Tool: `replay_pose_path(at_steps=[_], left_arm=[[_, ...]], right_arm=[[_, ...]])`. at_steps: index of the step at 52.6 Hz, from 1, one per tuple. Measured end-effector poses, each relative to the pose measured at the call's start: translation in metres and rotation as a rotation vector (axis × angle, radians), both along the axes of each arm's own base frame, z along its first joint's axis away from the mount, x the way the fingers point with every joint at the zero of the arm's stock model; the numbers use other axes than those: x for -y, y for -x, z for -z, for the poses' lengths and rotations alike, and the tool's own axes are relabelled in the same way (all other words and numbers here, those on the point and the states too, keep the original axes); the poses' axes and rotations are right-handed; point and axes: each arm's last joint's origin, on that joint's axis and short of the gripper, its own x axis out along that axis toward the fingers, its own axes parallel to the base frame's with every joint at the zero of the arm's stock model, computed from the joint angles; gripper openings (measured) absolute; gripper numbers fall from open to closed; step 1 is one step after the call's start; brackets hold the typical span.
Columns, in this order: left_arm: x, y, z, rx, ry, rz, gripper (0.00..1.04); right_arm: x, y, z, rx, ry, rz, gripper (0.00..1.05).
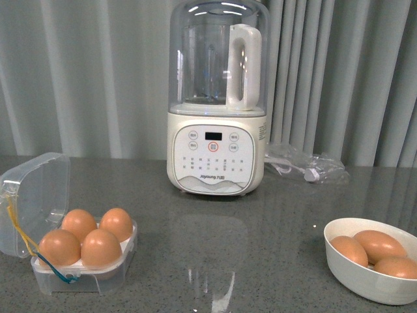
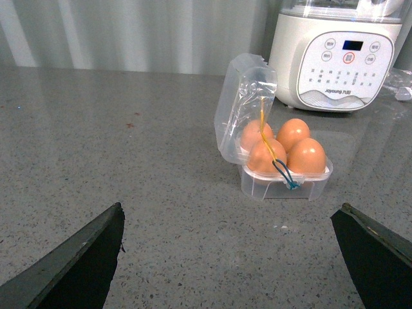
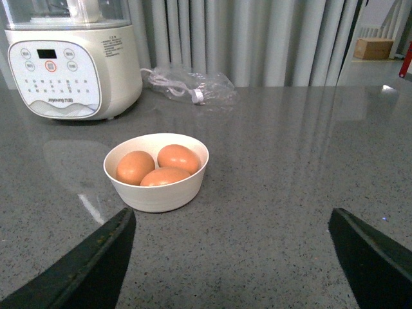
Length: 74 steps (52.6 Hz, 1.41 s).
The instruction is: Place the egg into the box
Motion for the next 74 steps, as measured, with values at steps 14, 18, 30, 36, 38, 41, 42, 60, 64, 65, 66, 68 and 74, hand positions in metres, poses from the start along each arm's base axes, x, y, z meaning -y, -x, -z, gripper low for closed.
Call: replay_pose_path(at_steps=[14,18,30,36,38,41,42,60,64,65,66,68,74], left_arm=[[0.0,0.0,0.0,0.0,0.0,0.0,0.98],[0.0,0.0,0.0,0.0,0.0,0.0,0.98],[0.0,0.0,0.0,0.0,0.0,0.0,0.98],[-0.012,-0.003,-0.013,0.101,0.135,-0.037,0.98],[-0.02,-0.007,-0.018,0.115,0.158,-0.061,0.98],[-0.027,-0.012,-0.024,0.135,0.161,-0.088,0.98],[-0.03,-0.014,-0.026,0.146,0.159,-0.102,0.98],[-0.056,-0.106,-0.029,0.05,-0.081,-0.144,0.98],[-0.057,-0.117,-0.026,0.026,-0.093,-0.172,0.98],[-0.057,-0.12,-0.025,0.02,-0.095,-0.181,0.98],[-0.057,-0.123,-0.025,0.016,-0.097,-0.188,0.98],[-0.057,-0.127,-0.025,0.012,-0.104,-0.206,0.98],[-0.056,-0.141,-0.026,0.016,-0.123,-0.256,0.98]], right_arm=[[0.0,0.0,0.0,0.0,0.0,0.0,0.98],[0.0,0.0,0.0,0.0,0.0,0.0,0.98],[0.0,0.0,0.0,0.0,0.0,0.0,0.98],[0.0,0.0,0.0,0.0,0.0,0.0,0.98],[0.0,0.0,0.0,0.0,0.0,0.0,0.98],[0.0,0.0,0.0,0.0,0.0,0.0,0.98],[0.0,0.0,0.0,0.0,0.0,0.0,0.98],[0.0,0.0,0.0,0.0,0.0,-0.001,0.98],[0.0,0.0,0.0,0.0,0.0,-0.001,0.98],[0.0,0.0,0.0,0.0,0.0,0.0,0.98],[0.0,0.0,0.0,0.0,0.0,-0.001,0.98],[0.0,0.0,0.0,0.0,0.0,-0.001,0.98],[0.0,0.0,0.0,0.0,0.0,-0.001,0.98]])
